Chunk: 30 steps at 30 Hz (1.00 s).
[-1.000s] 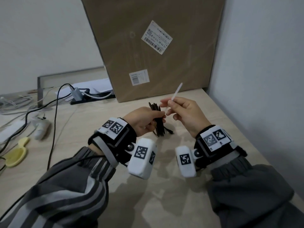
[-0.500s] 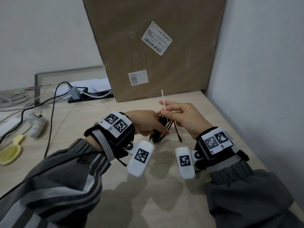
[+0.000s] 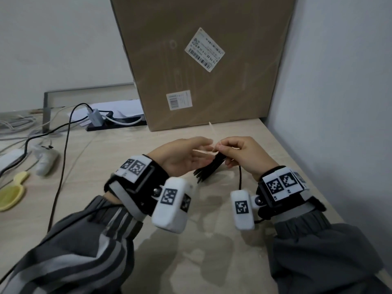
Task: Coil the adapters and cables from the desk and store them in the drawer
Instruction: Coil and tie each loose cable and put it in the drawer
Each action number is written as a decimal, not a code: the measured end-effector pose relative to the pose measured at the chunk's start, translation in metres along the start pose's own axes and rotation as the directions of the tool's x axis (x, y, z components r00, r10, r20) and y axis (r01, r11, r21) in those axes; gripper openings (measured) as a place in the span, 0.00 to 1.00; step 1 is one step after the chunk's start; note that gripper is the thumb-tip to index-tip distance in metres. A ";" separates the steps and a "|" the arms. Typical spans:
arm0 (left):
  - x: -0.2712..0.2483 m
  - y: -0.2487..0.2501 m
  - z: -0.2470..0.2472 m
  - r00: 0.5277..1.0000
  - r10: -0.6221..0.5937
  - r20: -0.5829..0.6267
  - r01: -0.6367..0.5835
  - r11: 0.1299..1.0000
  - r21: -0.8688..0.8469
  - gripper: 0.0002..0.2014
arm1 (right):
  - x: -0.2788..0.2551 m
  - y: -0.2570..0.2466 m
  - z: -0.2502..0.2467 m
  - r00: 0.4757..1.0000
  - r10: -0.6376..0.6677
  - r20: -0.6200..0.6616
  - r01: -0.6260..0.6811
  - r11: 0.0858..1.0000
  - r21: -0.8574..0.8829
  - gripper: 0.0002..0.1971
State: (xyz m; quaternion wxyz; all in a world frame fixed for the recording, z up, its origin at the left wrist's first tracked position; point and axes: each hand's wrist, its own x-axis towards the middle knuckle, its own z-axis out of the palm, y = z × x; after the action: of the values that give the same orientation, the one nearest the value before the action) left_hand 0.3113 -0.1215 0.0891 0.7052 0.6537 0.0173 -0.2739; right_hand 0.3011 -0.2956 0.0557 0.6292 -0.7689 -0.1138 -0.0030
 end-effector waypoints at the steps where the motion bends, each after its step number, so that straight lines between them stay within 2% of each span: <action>1: -0.002 0.000 -0.004 0.999 -0.001 0.043 0.006 0.993 -0.117 0.08 | 0.000 0.000 0.000 1.000 0.000 -0.006 0.000 1.000 0.023 0.07; 3: -0.003 -0.005 -0.010 0.995 0.037 0.094 -0.017 0.978 -0.207 0.13 | 0.000 0.001 0.001 1.000 -0.007 -0.014 0.008 0.999 0.049 0.07; 7: 0.004 -0.023 -0.009 0.984 0.178 0.017 -0.168 0.954 -0.249 0.10 | 0.001 0.002 0.005 1.000 -0.029 -0.007 0.029 0.999 0.020 0.07; 10: 0.012 -0.027 -0.007 0.970 0.240 -0.027 -0.234 0.906 -0.352 0.09 | 0.002 0.004 0.008 0.998 -0.045 -0.032 0.046 0.999 0.009 0.11; 14: 0.017 -0.030 -0.007 0.973 0.231 -0.008 -0.201 0.829 -0.522 0.11 | 0.003 0.005 0.010 0.998 -0.055 -0.013 0.054 0.998 -0.030 0.13; 18: 0.020 -0.035 -0.012 0.975 0.217 0.048 -0.153 0.812 -0.564 0.09 | 0.002 0.005 0.012 0.998 -0.059 0.031 0.061 0.997 -0.038 0.15; 24: 0.021 -0.034 -0.014 0.953 0.304 -0.018 -0.254 0.761 -0.596 0.13 | 0.001 0.002 0.012 0.995 -0.041 0.086 0.044 0.998 -0.042 0.16; 27: 0.021 -0.034 -0.014 0.949 0.315 -0.026 -0.265 0.747 -0.610 0.16 | 0.001 0.002 0.012 0.996 -0.022 0.086 0.026 0.999 -0.043 0.16; 30: 0.022 -0.034 -0.014 0.952 0.304 -0.039 -0.260 0.734 -0.627 0.15 | 0.002 0.002 0.012 0.997 -0.015 0.078 0.019 0.999 -0.049 0.16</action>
State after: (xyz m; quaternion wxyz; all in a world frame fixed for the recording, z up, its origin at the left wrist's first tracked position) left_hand 0.3202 -0.1163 0.0474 0.9151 0.3682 -0.0155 -0.1638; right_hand 0.3017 -0.2837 0.0516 0.6051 -0.7827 -0.1446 0.0189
